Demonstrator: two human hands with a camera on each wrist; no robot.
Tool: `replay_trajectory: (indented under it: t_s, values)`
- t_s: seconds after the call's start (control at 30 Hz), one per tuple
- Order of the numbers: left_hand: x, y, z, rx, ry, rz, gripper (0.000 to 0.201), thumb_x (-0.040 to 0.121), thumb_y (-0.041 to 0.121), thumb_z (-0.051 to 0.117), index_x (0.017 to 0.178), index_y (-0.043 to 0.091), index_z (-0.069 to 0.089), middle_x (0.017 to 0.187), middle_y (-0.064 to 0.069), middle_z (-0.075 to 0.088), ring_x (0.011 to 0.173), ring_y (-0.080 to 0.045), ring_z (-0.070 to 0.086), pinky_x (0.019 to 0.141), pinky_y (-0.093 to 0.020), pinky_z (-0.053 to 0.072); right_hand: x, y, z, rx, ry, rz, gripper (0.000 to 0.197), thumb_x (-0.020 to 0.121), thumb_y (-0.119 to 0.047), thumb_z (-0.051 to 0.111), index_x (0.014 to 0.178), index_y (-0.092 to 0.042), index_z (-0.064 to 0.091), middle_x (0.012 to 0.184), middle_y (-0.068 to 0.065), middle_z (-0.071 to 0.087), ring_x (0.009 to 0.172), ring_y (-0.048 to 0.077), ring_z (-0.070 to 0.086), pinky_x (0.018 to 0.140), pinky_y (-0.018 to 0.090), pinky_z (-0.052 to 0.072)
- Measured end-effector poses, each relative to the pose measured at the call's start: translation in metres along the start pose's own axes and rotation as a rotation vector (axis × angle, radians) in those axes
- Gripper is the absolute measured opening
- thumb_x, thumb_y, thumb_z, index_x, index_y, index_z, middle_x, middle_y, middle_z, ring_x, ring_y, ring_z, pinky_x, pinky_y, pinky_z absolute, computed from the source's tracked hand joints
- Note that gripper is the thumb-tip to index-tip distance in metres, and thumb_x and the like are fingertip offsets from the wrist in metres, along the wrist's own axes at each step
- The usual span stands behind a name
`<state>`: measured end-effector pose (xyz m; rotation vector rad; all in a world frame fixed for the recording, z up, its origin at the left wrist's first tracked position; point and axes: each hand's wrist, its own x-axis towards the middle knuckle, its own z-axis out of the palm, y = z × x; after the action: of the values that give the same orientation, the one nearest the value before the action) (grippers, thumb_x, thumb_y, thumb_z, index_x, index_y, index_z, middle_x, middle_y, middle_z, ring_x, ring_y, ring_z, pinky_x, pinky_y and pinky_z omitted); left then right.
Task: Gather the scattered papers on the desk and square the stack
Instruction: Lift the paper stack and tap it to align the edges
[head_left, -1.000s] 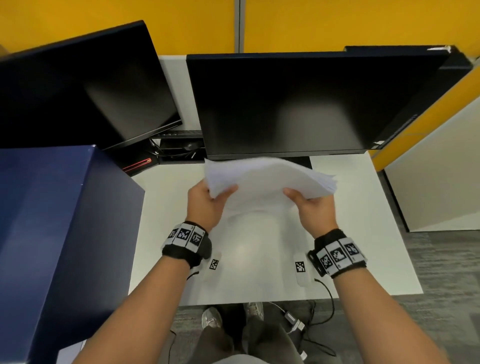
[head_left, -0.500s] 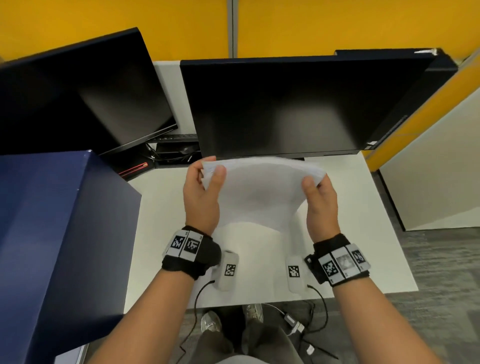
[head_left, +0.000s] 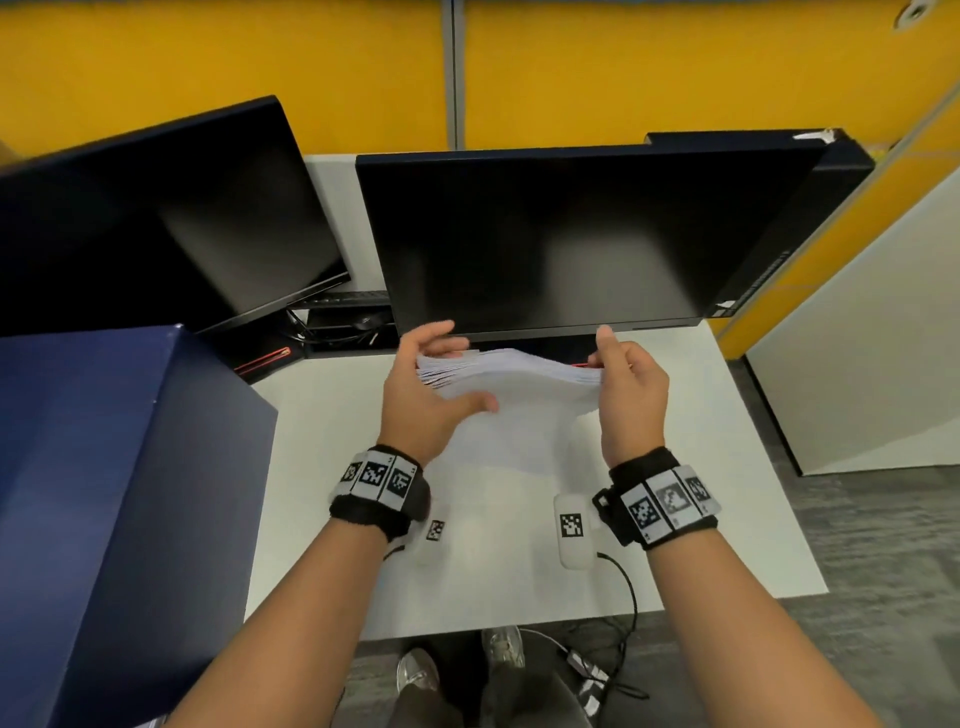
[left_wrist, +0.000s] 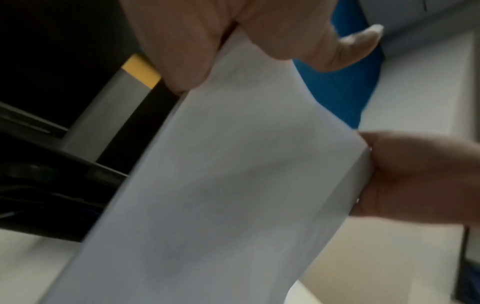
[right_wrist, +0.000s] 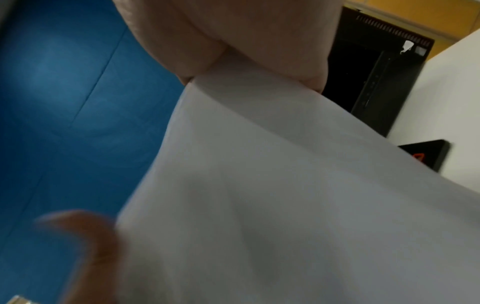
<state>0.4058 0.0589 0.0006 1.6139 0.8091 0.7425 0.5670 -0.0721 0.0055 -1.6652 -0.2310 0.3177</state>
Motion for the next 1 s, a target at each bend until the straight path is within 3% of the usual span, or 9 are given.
replay_trajectory:
  t_s: [0.1,0.23,0.4,0.5,0.57,0.63,0.73,0.87,1.0]
  values:
    - [0.014,0.007,0.014,0.188,0.104,-0.015,0.031,0.061,0.035,0.090,0.067,0.025,0.060,0.064,0.008,0.058,0.059,-0.006,0.052,0.059,-0.020,0.046,0.002,-0.005,0.003,-0.066,0.001,-0.020,0.051,0.092,-0.056,0.054,0.058,-0.018,0.057,0.057,-0.006,0.051,0.064,0.014,0.050,0.069,0.031,0.043]
    - [0.042,0.014,0.024,0.181,0.164,0.011,0.045,0.060,0.041,0.090,0.062,0.007,0.059,0.054,0.001,0.052,0.050,-0.007,0.042,0.047,-0.018,0.039,0.012,-0.012,-0.008,-0.225,-0.310,-0.076,0.043,0.065,-0.053,0.080,0.084,-0.016,0.071,0.072,-0.005,0.066,0.070,0.011,0.060,0.071,0.028,0.050]
    - [0.049,0.032,0.034,0.286,0.011,0.162,0.048,0.056,0.042,0.092,0.050,0.016,0.053,0.048,0.011,0.043,0.046,-0.002,0.042,0.045,-0.014,0.034,0.027,-0.042,-0.025,-1.172,-0.435,-0.685,0.038,0.074,-0.049,0.077,0.107,-0.034,0.068,0.096,-0.007,0.071,0.093,0.020,0.066,0.085,0.040,0.045]
    - [0.041,0.049,0.050,0.318,-0.061,0.299,0.043,0.056,0.042,0.093,0.057,0.013,0.062,0.053,0.014,0.050,0.053,-0.001,0.050,0.050,-0.011,0.038,0.022,-0.056,0.000,-1.096,-0.508,-0.716,0.009,0.086,-0.033,0.070,0.087,-0.024,0.067,0.076,0.004,0.071,0.075,0.032,0.067,0.063,0.036,0.048]
    - [0.036,0.052,0.039,0.303,-0.075,0.343,0.043,0.054,0.048,0.092,0.083,0.024,0.071,0.077,0.013,0.065,0.075,-0.001,0.060,0.069,-0.018,0.050,0.027,-0.051,0.000,-1.022,-0.502,-0.672,0.017,0.086,-0.032,0.069,0.074,-0.020,0.065,0.067,0.006,0.068,0.068,0.034,0.064,0.060,0.038,0.048]
    - [0.034,0.038,0.004,0.383,0.021,0.318,0.086,0.049,0.060,0.089,0.125,0.041,0.053,0.117,0.012,0.062,0.109,-0.004,0.055,0.099,-0.027,0.041,0.037,-0.048,-0.020,-0.790,-0.444,-0.541,0.015,0.083,-0.027,0.076,0.073,-0.018,0.069,0.065,0.001,0.068,0.069,0.027,0.066,0.063,0.037,0.051]
    - [0.021,-0.002,-0.050,0.205,0.216,-0.022,0.122,0.049,0.050,0.092,0.150,0.028,0.026,0.150,0.005,0.038,0.139,-0.010,0.035,0.117,-0.028,0.026,0.042,-0.038,-0.059,-0.358,-0.349,-0.258,0.011,0.078,-0.015,0.082,0.084,-0.021,0.076,0.075,-0.011,0.075,0.075,0.009,0.072,0.068,0.020,0.056]
    - [0.007,-0.029,-0.055,-0.077,0.062,-0.365,0.061,0.069,0.002,0.086,0.123,0.008,0.059,0.103,-0.001,0.070,0.106,-0.028,0.067,0.079,-0.014,0.055,0.036,-0.016,-0.069,-0.064,-0.348,-0.104,0.026,0.081,0.001,0.076,0.093,-0.022,0.073,0.088,-0.014,0.078,0.082,0.004,0.074,0.072,0.020,0.057]
    - [0.017,-0.044,-0.067,-0.067,-0.008,-0.346,0.052,0.064,0.008,0.090,0.112,0.016,0.070,0.105,-0.001,0.077,0.097,-0.015,0.074,0.088,-0.038,0.059,0.028,0.004,-0.066,-0.090,-0.452,-0.036,0.028,0.083,0.002,0.074,0.096,-0.023,0.072,0.088,-0.018,0.078,0.083,-0.001,0.073,0.072,0.016,0.057]
